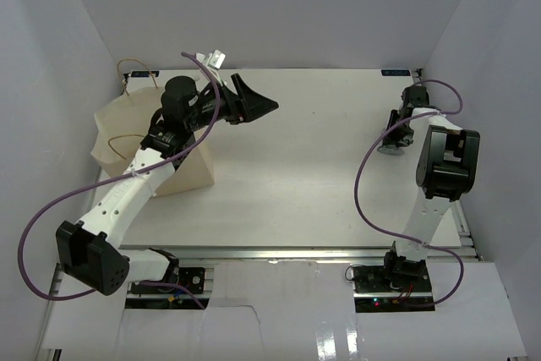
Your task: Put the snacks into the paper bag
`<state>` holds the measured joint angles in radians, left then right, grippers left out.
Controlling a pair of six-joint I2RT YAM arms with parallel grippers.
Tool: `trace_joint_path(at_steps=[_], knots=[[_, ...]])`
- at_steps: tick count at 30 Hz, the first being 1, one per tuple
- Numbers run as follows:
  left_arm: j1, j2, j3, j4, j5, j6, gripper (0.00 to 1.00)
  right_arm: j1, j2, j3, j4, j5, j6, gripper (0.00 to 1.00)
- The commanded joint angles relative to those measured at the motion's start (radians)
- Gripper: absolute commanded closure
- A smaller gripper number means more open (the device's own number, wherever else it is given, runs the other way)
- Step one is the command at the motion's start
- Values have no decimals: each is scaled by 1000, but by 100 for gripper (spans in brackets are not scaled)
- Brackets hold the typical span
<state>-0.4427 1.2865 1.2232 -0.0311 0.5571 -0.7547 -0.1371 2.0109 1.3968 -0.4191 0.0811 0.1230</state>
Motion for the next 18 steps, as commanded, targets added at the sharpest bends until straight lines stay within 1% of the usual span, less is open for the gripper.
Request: trace_joint_path(at_steps=[1,2,4,5,6,7,8,10,12,13,14,16,17,18], knots=[[-5,-29,44,-6,-14,23,2,-1,-1,-15,-29,-111,-61,73],[-5,-35,47,-16,-19,32,2,-1,-14,-10,-29,-138,-78,76],[-7,-42,65,-29,-29,44,2,-1,-58,1,-26,-261,-118,82],[-7,-52,71,-41,-34,55,2,-1,-76,4,-24,-314,-196,85],[-5,-55,91,-47,-40,61,2,-1,-112,4,-18,-430,-227,87],[-7,-58,102,-55,-45,71,2,-1,-129,1,-14,-498,-258,88],[-5,-65,116,-72,-48,77,2,5,-145,-1,-14,-627,-317,89],[-5,-72,157,-87,-63,98,2,24,-178,8,-36,-719,-367,89],[-5,-84,192,-115,-78,123,2,77,-199,48,-76,-817,-431,90],[-5,-87,211,-127,-98,130,2,103,-205,62,-86,-840,-448,90],[-5,-95,248,-144,-106,141,2,172,-212,79,-110,-863,-466,91],[-5,-114,281,-153,-124,161,2,240,-233,139,-109,-891,-471,91],[-5,-121,312,-158,-141,167,2,314,-236,166,-101,-902,-465,91],[-5,-128,327,-156,-149,172,2,350,-235,235,-93,-915,-456,91]])
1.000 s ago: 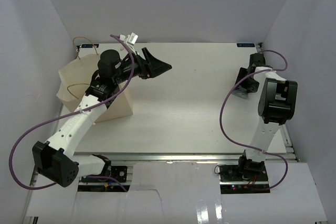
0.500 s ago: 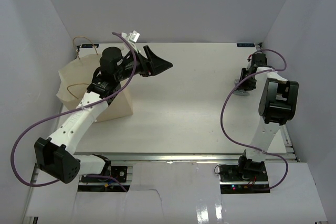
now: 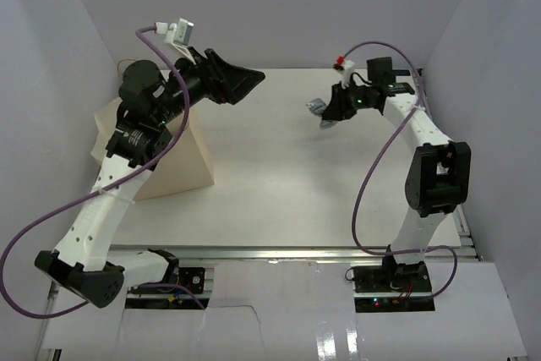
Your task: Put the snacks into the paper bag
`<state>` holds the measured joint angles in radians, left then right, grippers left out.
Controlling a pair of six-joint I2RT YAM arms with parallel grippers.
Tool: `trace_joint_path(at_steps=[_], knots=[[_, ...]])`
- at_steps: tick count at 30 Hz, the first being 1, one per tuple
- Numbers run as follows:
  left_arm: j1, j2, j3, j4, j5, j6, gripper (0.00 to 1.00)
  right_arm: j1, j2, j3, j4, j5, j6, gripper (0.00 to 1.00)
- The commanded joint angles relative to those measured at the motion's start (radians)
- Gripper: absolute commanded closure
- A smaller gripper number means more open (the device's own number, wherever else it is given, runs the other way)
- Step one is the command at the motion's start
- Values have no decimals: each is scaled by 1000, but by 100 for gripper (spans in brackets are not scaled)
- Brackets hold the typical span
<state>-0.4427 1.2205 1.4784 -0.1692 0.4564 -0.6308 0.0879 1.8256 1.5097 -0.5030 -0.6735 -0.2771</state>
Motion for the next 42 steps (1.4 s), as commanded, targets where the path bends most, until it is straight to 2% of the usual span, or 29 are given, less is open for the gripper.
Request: trace_joint_path(at_steps=[1,3,4,6,7,9,11,13,15,19,25,27,28,29,32,40,41,42], knots=[[-5,-79,86,-19,-54,58,2,201,-43,165,3,-167,-18,91],[-5,-91,127,-16,-73,68,2,275,3,275,35,-173,28,92],[-5,-99,141,-15,-76,74,2,341,27,406,47,-172,89,92],[-5,-118,169,-13,-90,86,2,401,120,550,98,-131,169,92],[-5,-125,175,-13,-93,91,2,430,153,689,119,-117,212,92],[-5,-150,178,-7,-104,95,2,499,231,789,223,-66,346,92],[-5,-179,172,8,-104,91,2,570,264,839,315,0,460,92],[-5,-197,152,17,-105,80,2,620,274,842,433,40,512,92],[-5,-225,137,33,-107,68,2,700,291,859,477,105,532,92],[-5,-262,108,39,-119,56,2,828,325,863,587,213,518,90],[-5,-292,89,22,-122,36,2,895,399,903,638,353,446,88],[-5,-300,79,13,-122,29,2,901,408,891,635,374,425,75],[-5,-303,76,10,-122,28,2,905,409,874,630,385,394,63],[-5,-308,72,7,-124,25,2,906,408,863,627,399,380,38],[-5,-311,60,-3,-122,20,2,908,394,853,615,407,325,18],[-5,-270,72,-21,-41,22,2,857,259,819,535,431,173,10],[-5,-263,75,-21,-26,22,2,840,206,772,502,449,168,2],[-5,-259,76,-21,-10,25,2,823,169,733,462,462,158,6]])
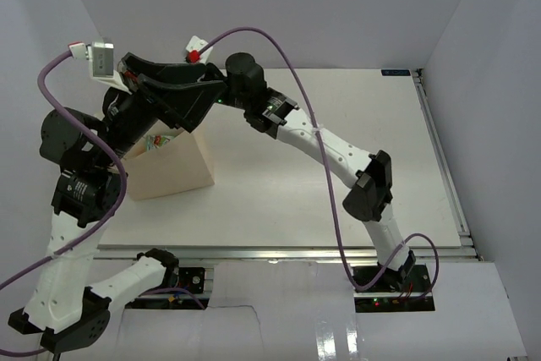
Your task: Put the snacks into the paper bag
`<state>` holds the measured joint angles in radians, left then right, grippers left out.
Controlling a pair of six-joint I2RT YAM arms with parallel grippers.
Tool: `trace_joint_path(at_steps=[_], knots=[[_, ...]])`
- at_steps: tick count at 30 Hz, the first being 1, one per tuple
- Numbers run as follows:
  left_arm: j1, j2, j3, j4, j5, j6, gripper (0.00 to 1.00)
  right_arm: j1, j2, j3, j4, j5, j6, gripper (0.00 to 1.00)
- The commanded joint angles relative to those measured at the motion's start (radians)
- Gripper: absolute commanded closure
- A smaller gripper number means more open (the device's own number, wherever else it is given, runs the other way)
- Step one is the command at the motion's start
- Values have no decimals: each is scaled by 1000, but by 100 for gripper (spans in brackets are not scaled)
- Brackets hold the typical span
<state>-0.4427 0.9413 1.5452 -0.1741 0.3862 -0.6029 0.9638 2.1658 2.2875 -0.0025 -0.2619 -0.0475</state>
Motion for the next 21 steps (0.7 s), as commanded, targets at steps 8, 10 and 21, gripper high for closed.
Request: trace_joint_path(at_steps=[8,10,21], knots=[[-7,48,-91,-18,190,-5,2,-445,-592,-556,-276,7,-104,10],[-7,44,-155,-16,197,0,2,-505,-714,-650,-321,36,-176,10],[-8,114,-293,-25,226,37,2,-772,-1193,-1129,-456,252,-160,10]])
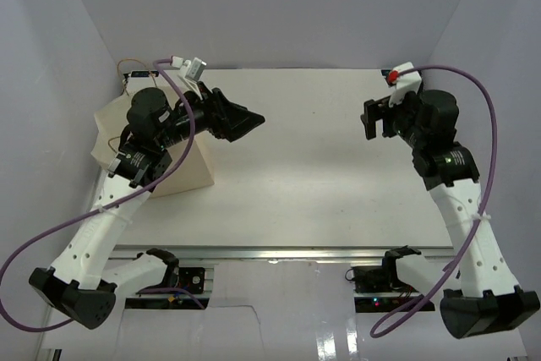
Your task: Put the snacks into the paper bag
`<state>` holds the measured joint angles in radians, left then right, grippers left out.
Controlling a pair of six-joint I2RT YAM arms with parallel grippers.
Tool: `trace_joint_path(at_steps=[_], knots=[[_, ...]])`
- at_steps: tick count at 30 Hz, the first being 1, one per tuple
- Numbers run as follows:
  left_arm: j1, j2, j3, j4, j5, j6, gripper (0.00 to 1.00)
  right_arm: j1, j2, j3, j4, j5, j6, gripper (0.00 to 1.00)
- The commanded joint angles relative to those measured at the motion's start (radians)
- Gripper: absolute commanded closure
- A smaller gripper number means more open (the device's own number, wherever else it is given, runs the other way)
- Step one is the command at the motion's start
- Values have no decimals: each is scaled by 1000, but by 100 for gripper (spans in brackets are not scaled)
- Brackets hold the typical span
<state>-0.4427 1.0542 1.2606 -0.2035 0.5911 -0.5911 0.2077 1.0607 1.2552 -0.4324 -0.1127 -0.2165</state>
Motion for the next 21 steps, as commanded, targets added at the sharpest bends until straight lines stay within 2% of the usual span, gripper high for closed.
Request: trace_joint_path(at_steps=[1,7,21], knots=[[-8,9,-12,-2,13,30,2,-17,-109,-124,-32,145,17,10],[-27,44,-7,-43,-30,62,2,-19,-186,-214,-66,346,66,10],[-33,35,31,-111,-83,96,2,-19,-217,-192,-69,309,95,10]])
